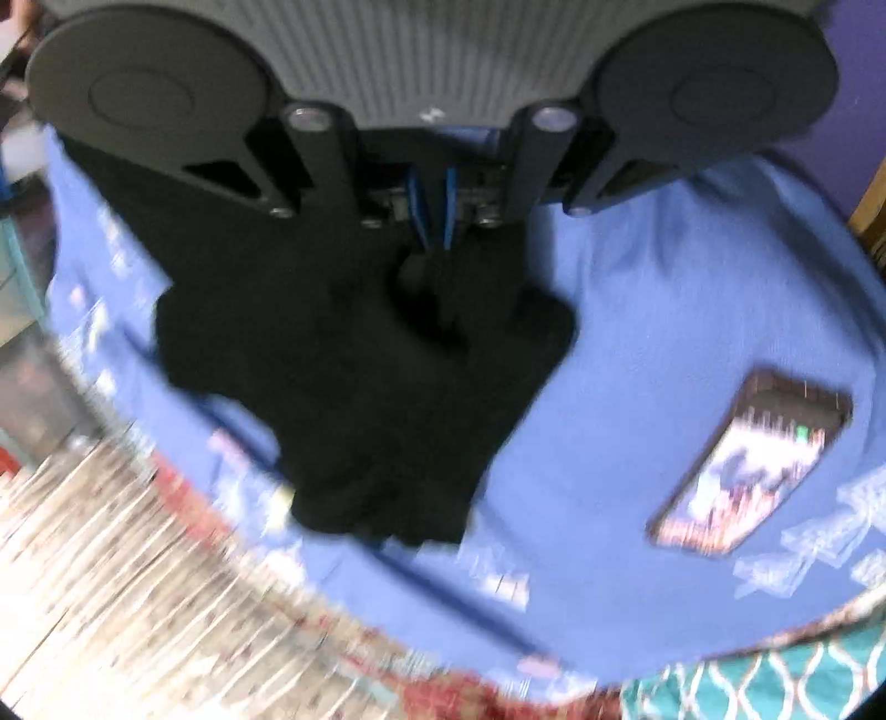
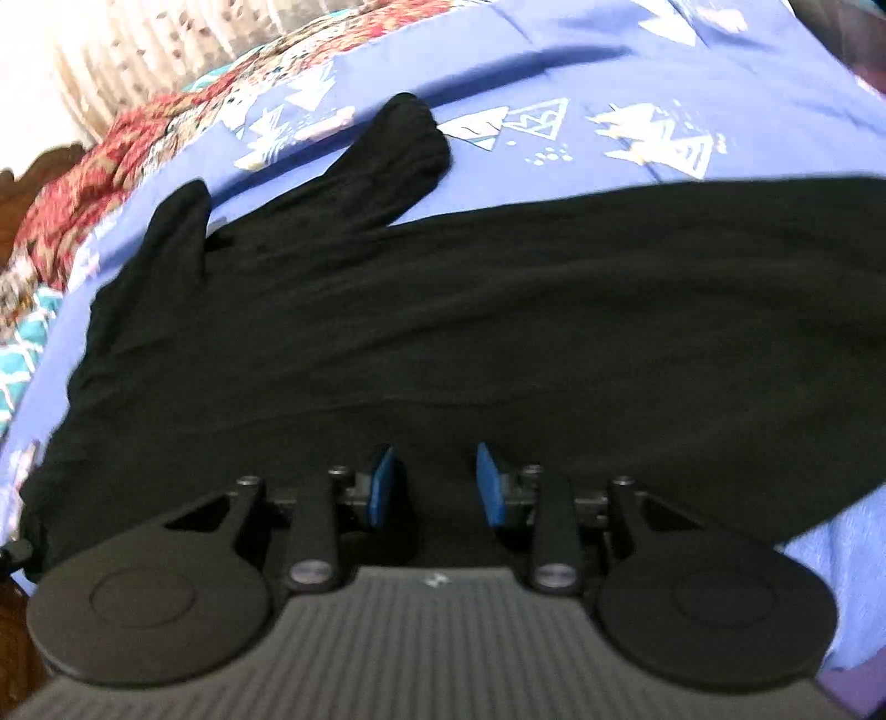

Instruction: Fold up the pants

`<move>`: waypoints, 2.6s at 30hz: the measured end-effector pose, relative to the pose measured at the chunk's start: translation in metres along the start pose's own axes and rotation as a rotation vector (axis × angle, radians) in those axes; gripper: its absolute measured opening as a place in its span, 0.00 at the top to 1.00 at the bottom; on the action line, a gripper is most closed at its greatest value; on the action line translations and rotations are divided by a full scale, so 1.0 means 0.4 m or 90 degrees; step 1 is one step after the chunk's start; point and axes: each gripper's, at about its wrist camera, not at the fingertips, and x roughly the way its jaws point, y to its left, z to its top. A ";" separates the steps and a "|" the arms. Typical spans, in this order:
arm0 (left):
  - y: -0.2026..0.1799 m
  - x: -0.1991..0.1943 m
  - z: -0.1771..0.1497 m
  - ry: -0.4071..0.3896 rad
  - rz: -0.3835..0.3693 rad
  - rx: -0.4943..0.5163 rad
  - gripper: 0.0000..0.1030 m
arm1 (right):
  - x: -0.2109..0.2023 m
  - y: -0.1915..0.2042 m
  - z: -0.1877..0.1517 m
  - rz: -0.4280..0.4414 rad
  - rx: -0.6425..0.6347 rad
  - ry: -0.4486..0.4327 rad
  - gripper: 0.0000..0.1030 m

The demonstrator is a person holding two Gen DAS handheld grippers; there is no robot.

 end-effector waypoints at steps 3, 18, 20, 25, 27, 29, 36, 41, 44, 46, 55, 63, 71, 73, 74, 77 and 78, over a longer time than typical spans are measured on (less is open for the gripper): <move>-0.025 -0.019 0.031 -0.036 -0.020 0.010 0.91 | -0.005 -0.019 -0.001 0.015 0.016 -0.002 0.65; -0.080 0.188 -0.022 0.092 0.053 0.044 0.91 | 0.004 -0.002 -0.009 0.018 -0.006 0.003 0.65; -0.071 0.190 -0.023 0.095 0.047 0.035 0.91 | 0.006 -0.006 -0.005 0.018 -0.010 0.006 0.65; -0.078 0.186 -0.025 0.091 0.053 0.054 0.91 | 0.021 0.010 -0.004 0.014 -0.008 0.007 0.65; -0.089 0.189 -0.025 0.087 0.058 0.065 0.91 | 0.026 0.024 -0.007 0.012 -0.008 0.007 0.65; -0.095 0.192 -0.026 0.085 0.063 0.074 0.91 | 0.027 0.024 -0.006 0.014 -0.009 0.008 0.65; -0.092 0.195 -0.026 0.084 0.062 0.077 0.91 | 0.035 0.027 -0.005 0.015 -0.008 0.008 0.65; -0.092 0.195 -0.026 0.083 0.061 0.081 0.91 | 0.034 0.028 -0.006 0.014 -0.007 0.007 0.65; -0.091 0.193 -0.027 0.082 0.060 0.082 0.91 | 0.034 0.033 -0.007 0.010 -0.007 0.007 0.65; -0.093 0.193 -0.027 0.081 0.060 0.084 0.91 | 0.034 0.036 -0.008 0.009 -0.008 0.008 0.65; -0.107 0.184 -0.032 0.073 0.059 0.099 0.91 | 0.006 0.037 0.013 0.033 0.008 -0.009 0.65; -0.159 0.117 0.026 -0.007 -0.013 0.131 0.91 | -0.033 -0.010 0.126 0.034 0.058 -0.096 0.63; -0.134 0.277 0.021 0.085 0.081 0.124 0.93 | 0.039 -0.033 0.272 0.034 0.073 -0.115 0.57; -0.139 0.270 0.018 0.068 0.080 0.138 0.93 | 0.077 -0.041 0.320 0.039 0.087 -0.111 0.46; -0.141 0.270 0.017 0.068 0.083 0.144 0.93 | 0.093 -0.047 0.342 0.041 0.098 -0.108 0.42; -0.135 0.270 0.019 0.071 0.080 0.137 0.93 | 0.183 -0.072 0.424 0.051 0.167 -0.083 0.42; -0.135 0.270 0.021 0.072 0.079 0.136 0.93 | 0.222 -0.079 0.445 0.059 0.192 -0.071 0.42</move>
